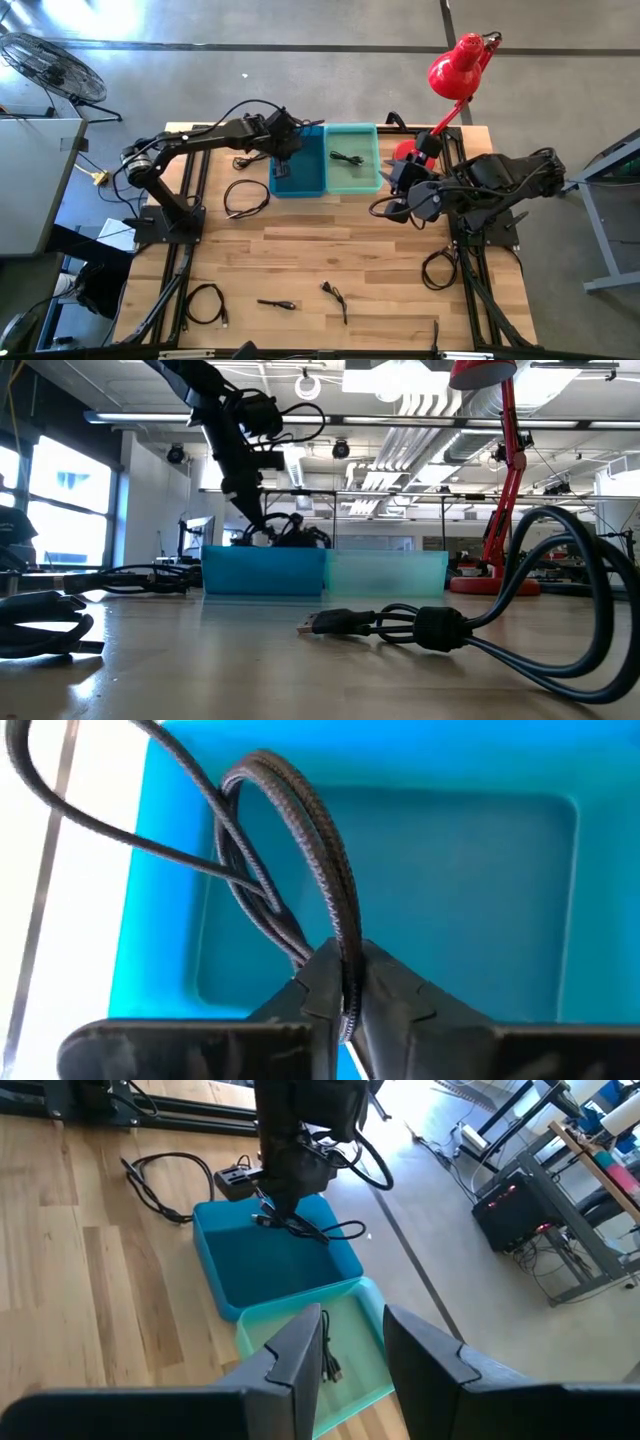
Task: Pick & Place USB Port
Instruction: Put the black HDMI cable into the blue bin, then put the black USB cable into the green bin
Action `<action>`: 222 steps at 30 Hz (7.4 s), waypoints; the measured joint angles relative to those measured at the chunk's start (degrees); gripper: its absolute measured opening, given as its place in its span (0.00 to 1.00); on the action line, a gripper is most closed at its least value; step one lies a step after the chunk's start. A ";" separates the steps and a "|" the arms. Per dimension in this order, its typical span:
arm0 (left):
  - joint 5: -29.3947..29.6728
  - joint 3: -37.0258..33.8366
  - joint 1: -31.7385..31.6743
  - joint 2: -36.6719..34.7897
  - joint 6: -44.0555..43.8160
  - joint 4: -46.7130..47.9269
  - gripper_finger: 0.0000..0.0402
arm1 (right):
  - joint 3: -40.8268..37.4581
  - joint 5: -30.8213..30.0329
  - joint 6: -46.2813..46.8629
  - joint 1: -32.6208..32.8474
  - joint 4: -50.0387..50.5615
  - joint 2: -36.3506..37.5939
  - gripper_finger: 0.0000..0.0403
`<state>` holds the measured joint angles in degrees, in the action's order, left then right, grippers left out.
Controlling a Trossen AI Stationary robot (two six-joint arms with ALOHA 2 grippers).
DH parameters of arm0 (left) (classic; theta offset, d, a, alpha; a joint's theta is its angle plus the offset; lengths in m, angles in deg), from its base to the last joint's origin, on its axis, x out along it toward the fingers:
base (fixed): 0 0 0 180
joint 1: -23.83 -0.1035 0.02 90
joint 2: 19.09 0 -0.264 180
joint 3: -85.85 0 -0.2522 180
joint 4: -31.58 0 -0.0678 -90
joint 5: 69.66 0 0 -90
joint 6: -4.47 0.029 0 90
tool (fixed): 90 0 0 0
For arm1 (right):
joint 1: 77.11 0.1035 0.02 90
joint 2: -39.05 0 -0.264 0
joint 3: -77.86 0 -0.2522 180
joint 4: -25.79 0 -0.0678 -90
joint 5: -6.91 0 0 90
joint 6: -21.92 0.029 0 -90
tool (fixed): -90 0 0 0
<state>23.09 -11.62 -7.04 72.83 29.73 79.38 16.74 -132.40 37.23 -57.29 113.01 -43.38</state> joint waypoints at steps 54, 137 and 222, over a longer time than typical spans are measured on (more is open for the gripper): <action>-48.81 -0.02 18.80 -0.37 -17.23 -5.60 0.36 | -51.02 60.74 44.42 15.04 -8.32 16.68 0.26; -28.11 -0.02 41.02 -0.37 -11.67 3.98 0.36 | -4.07 54.39 92.81 36.44 5.42 -18.71 0.00; -19.12 -5.32 41.04 -0.37 -6.05 9.60 0.36 | -20.96 64.32 110.63 36.71 -9.49 -26.27 0.58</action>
<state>3.97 -16.94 34.00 72.46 23.67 88.99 -4.22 -68.08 147.86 -20.58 103.52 -69.65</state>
